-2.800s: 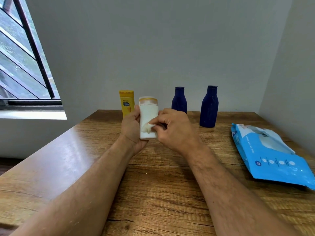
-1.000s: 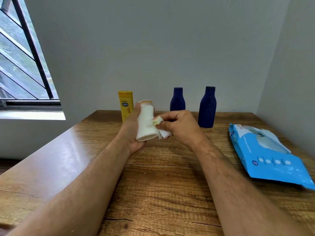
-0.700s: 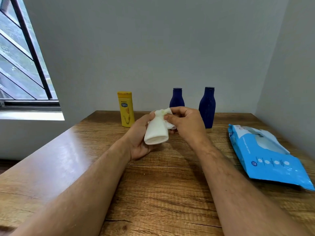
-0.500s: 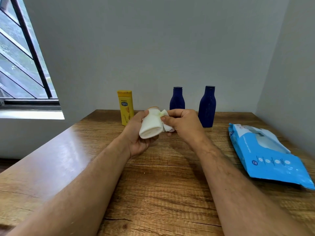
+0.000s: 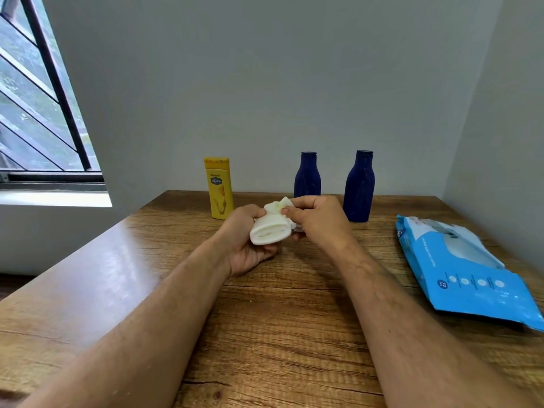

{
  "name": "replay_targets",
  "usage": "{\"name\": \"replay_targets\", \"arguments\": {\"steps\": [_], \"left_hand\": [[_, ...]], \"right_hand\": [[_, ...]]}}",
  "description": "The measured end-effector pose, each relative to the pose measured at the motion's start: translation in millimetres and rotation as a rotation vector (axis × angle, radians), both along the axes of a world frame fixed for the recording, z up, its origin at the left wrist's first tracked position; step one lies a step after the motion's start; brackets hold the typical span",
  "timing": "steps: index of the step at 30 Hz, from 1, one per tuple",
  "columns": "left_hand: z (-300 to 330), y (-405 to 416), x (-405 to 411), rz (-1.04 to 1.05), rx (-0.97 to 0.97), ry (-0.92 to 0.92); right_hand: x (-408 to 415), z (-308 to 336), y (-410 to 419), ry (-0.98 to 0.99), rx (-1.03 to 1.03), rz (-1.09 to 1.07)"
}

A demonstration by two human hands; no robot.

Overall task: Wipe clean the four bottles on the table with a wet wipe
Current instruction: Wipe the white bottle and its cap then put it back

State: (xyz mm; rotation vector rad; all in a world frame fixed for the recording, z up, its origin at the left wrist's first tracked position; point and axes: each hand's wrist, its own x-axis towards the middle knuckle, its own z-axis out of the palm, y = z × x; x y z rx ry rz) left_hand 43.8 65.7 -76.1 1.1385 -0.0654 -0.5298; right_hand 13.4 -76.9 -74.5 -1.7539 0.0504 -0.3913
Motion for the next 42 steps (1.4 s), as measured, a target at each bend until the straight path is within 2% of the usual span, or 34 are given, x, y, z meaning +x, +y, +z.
{"name": "replay_targets", "arguments": {"steps": [5, 12, 18, 24, 26, 29, 32, 34, 39, 42], "left_hand": [[0.9, 2.7, 8.1, 0.192, -0.075, -0.073], [-5.8, 4.3, 16.6, 0.107, -0.123, -0.039], [-3.5, 6.5, 20.8, 0.206, -0.105, -0.015], [-4.9, 5.0, 17.7, 0.174, 0.104, -0.063], [-5.4, 4.3, 17.0, 0.172, 0.096, -0.085], [-6.8, 3.7, 17.5, 0.172, 0.054, -0.135], [-8.3, 4.0, 17.9, 0.185, 0.002, -0.151], [-7.7, 2.7, 16.7, 0.190, 0.008, -0.168], [-7.4, -2.2, 14.7, 0.165, 0.059, -0.159], [-7.8, -2.5, 13.4, 0.199, 0.036, -0.134]], "right_hand": [[-3.3, 6.6, -0.5, -0.036, 0.097, 0.146], [-4.2, 0.4, 2.3, -0.076, 0.017, 0.021], [-9.3, 5.8, 9.6, -0.246, -0.028, 0.000], [-5.3, -0.3, 13.7, -0.329, -0.249, -0.139], [-6.5, -1.1, 14.0, -0.358, -0.357, -0.152], [-9.7, -3.2, 21.7, -0.367, -0.511, -0.049], [-12.3, -3.5, 29.6, -0.383, -0.617, 0.044], [-14.2, -2.3, 29.9, -0.427, -0.660, 0.030], [-12.5, 2.3, 20.3, -0.451, -0.510, -0.212], [-9.3, 1.6, 19.8, -0.423, -0.474, -0.274]]}}
